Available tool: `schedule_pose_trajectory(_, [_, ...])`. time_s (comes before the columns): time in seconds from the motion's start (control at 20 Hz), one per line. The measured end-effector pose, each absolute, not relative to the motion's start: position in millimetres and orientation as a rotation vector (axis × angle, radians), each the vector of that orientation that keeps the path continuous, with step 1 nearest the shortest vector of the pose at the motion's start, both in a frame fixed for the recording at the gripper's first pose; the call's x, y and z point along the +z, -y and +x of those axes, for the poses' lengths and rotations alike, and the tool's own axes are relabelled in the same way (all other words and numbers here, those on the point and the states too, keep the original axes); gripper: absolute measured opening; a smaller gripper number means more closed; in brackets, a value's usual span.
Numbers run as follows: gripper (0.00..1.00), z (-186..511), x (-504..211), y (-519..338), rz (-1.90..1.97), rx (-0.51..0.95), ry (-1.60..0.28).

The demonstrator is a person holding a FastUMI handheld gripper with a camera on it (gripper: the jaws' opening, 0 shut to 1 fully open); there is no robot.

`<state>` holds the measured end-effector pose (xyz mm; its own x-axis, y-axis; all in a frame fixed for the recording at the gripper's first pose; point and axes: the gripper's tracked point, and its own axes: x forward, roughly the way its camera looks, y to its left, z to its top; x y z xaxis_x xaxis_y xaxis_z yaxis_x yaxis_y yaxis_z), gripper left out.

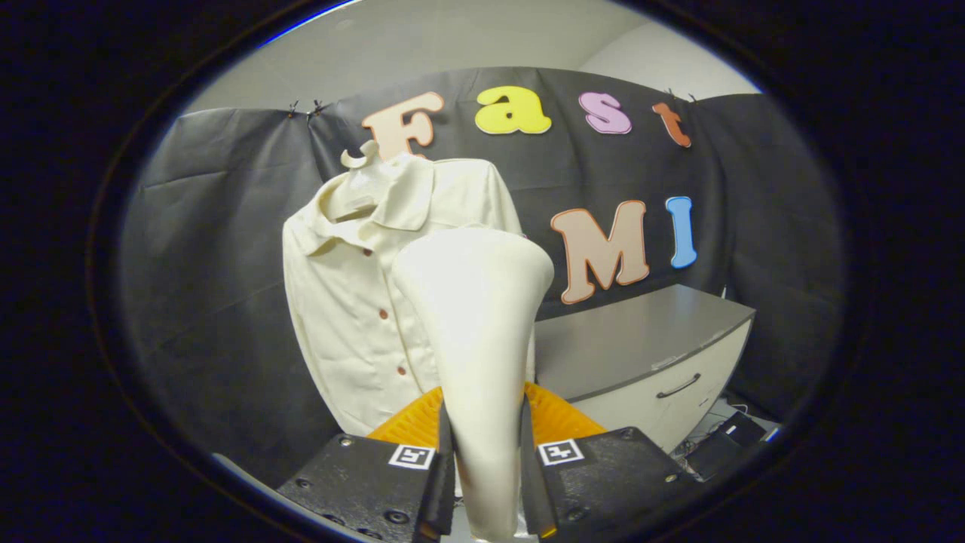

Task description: Iron the clothes twice with a garment steamer, once on the left side and once on the right side.

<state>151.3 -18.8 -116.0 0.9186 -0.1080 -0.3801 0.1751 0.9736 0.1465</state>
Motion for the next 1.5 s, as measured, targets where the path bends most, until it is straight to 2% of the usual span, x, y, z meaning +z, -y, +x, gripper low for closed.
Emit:
schedule_pose_trajectory(0.65, [0.36,219.8,-141.8,-130.7,0.104,-0.02,-0.405])
schedule_pose_trajectory(1.15, [0.35,298.1,-170.5,-151.1,0.042,-0.128,-0.361])
schedule_pose_trajectory(1.5, [0.36,305.1,-220.2,-141.0,-0.004,-0.186,-0.448])
